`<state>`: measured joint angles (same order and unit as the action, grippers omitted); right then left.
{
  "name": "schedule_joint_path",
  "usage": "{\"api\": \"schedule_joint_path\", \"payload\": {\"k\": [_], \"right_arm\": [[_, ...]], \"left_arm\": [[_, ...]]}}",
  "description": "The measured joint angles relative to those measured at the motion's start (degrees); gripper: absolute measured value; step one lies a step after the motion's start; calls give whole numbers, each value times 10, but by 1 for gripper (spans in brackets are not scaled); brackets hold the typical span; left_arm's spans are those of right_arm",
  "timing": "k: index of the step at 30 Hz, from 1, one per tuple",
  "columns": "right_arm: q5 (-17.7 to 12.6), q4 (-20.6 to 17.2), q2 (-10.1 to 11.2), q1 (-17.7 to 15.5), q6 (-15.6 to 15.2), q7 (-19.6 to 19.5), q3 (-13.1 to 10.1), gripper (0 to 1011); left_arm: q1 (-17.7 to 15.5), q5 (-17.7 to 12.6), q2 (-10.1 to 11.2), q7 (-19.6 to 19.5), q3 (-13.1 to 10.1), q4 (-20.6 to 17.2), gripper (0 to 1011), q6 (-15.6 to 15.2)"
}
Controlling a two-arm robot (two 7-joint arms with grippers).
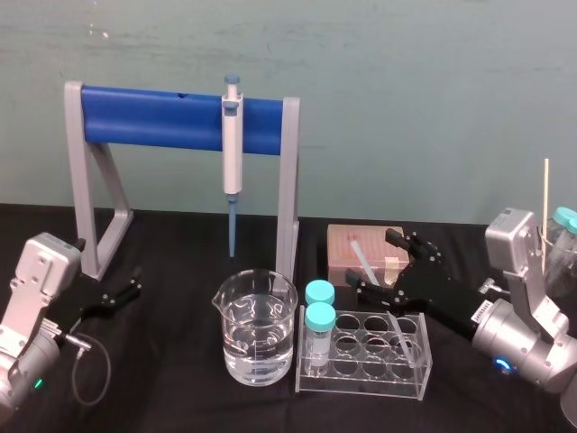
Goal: Pick up the stirring rod with one hand, then place it down.
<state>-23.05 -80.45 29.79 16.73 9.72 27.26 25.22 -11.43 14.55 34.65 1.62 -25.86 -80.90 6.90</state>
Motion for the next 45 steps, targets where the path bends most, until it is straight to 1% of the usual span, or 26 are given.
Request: {"api": "schedule_joint_path", "payload": {"k": [9,20,25,41,45], "right_arm": [[0,26,-14,14,-24,20,-5,1002],[2,45,-26,24,-39,45,-10,1002],[7,46,-29,25,-41,45,-13,1002],[6,46,-27,24,-41,44,-12,1002],[6,46,-27,24,-41,44,-12,972]], "left_arm": [[0,0,0,0,0,0,1000,0],[0,0,0,0,0,0,1000,0],[0,0,0,0,0,0,1000,0],[0,0,0,0,0,0,1000,0],[0,0,0,0,0,0,1000,0]]}}
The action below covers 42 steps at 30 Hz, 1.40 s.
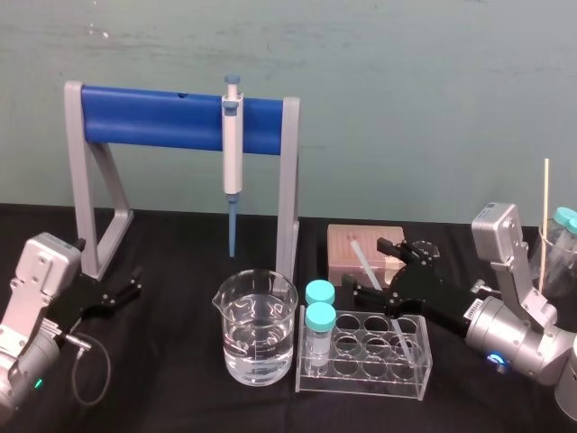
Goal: Pick up the stirring rod with one hand, then place it down.
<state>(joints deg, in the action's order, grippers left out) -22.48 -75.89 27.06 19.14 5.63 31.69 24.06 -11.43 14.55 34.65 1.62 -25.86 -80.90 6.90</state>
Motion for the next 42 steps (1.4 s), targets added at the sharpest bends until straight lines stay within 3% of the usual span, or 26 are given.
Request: {"api": "schedule_joint_path", "payload": {"k": [11,16,19,22,29,42], "right_arm": [[-1,0,0,0,0,0,0,682],[-1,-1,1,0,0,-1,0,491],[-1,-1,0,0,0,-1,0,432],[-1,-1,0,0,1,-1,0,287],[-1,-1,1,0,1,-1,0,98],[-1,-1,0,0,1,-1,0,72]], "left_arm": [[0,0,0,0,0,0,1000,0],[0,0,0,0,0,0,1000,0],[0,0,0,0,0,0,1000,0],[0,0,0,0,0,0,1000,0],[0,0,0,0,0,0,1000,0],[0,0,0,0,0,0,1000,0]]}}
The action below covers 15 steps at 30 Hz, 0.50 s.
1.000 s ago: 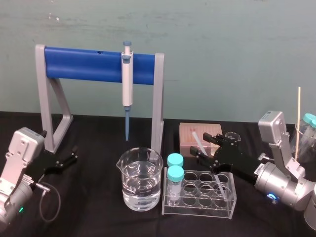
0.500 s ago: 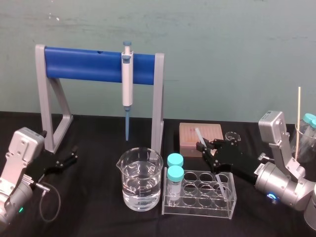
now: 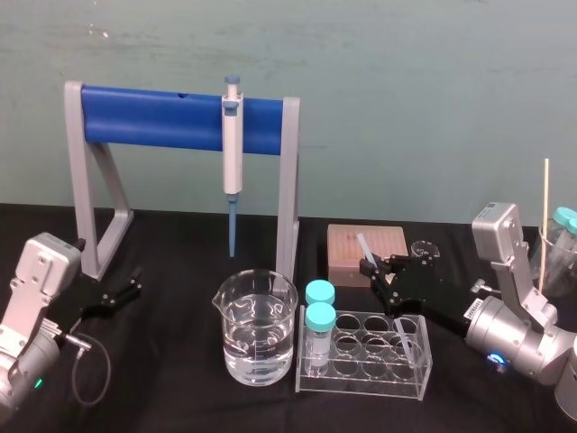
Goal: Pick up the stirring rod with one hand, then place it down.
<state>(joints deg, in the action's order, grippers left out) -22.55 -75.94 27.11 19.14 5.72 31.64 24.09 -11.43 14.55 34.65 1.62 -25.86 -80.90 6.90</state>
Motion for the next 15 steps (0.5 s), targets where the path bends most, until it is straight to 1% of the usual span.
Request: {"api": "schedule_joint_path", "payload": {"k": [5,9,15], "right_arm": [[-1,-1,-1,-1,0,0,-1,72],[-10,-7,-3,-6,-1,4,-10,72],[-17,-22,-2,-14,1,5,-18,71]], "left_arm": [[0,0,0,0,0,0,1000,0],[0,0,0,0,0,0,1000,0],[0,0,0,0,0,0,1000,0]]}}
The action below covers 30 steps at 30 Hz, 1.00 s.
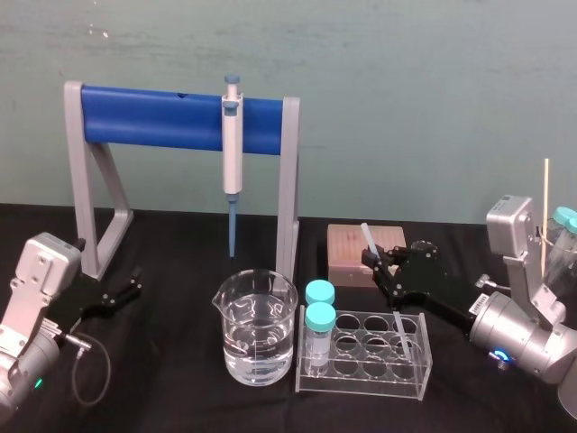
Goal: Pick up the stirring rod with one hand, then place it down.
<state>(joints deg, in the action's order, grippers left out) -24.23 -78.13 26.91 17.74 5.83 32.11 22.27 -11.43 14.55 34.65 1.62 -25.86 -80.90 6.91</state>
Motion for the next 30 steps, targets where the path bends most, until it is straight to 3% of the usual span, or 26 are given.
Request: {"api": "schedule_joint_path", "payload": {"k": [7,15,23,30], "right_arm": [[10,-29,4,-13,17,-13,-10,71],[49,-71,3,-38,74,-44,-33,71],[56,-79,-13,-52,133,-55,-59,71],[47,-64,-32,-63,184,-52,-77,72]], "left_arm": [[0,0,0,0,0,0,1000,0],[0,0,0,0,0,0,1000,0],[0,0,0,0,0,0,1000,0],[0,0,0,0,0,0,1001,0]]}}
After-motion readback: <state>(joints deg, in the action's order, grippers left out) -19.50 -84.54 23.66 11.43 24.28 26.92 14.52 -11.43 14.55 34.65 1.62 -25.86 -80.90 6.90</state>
